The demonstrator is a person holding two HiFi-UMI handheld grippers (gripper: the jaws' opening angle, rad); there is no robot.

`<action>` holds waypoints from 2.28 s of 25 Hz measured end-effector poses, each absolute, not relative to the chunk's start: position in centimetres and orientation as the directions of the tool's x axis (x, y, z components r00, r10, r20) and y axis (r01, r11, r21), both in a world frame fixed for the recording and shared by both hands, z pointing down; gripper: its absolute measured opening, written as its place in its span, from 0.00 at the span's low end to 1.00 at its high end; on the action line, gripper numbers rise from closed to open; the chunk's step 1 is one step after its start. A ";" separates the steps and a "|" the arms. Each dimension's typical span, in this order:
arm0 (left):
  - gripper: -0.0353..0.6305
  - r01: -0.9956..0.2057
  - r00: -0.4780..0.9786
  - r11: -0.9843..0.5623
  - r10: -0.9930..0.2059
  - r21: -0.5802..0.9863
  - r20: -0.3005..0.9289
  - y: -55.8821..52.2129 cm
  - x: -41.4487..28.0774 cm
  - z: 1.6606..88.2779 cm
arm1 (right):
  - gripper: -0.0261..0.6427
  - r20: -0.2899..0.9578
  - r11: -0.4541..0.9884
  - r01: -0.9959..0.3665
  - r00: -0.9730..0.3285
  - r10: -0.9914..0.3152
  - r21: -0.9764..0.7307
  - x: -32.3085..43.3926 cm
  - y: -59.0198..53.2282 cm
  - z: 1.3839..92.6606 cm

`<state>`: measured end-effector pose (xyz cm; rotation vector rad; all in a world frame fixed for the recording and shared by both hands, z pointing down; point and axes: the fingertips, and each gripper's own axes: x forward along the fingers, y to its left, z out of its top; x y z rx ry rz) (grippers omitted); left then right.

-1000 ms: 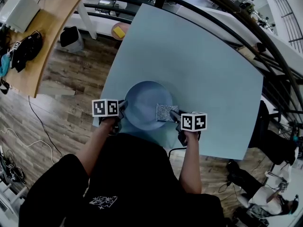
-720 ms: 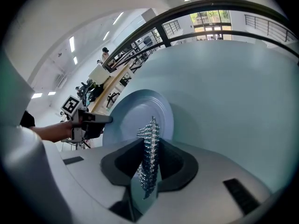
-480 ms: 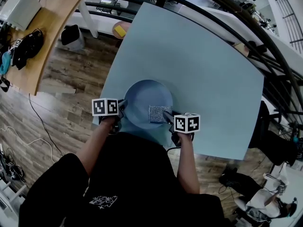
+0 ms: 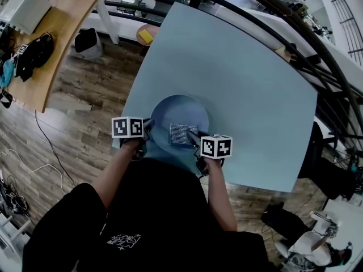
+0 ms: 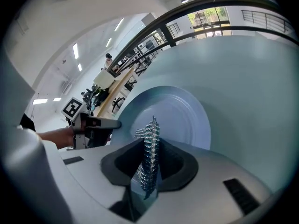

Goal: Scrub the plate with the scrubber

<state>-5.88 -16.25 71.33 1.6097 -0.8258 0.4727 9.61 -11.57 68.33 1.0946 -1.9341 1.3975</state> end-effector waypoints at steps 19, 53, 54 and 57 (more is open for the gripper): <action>0.12 -0.728 0.675 -0.056 -0.238 0.684 0.699 -16.2 -5.8 71.3 | 0.17 0.748 0.112 -0.828 -0.547 -0.376 -0.549 6.7 -15.8 68.7; 0.12 -0.734 0.667 -0.056 -0.241 0.676 0.705 -16.2 -5.8 71.3 | 0.17 0.787 -0.048 -0.876 -0.406 -0.464 -0.480 17.7 -14.5 67.7; 0.12 -0.735 0.667 -0.056 -0.242 0.676 0.705 -16.2 -5.8 71.2 | 0.17 0.790 -0.044 -0.878 -0.407 -0.459 -0.477 17.9 -14.3 67.6; 0.12 -0.735 0.667 -0.056 -0.244 0.676 0.704 -16.2 -5.8 71.2 | 0.17 0.794 -0.040 -0.879 -0.409 -0.449 -0.475 18.1 -13.6 67.5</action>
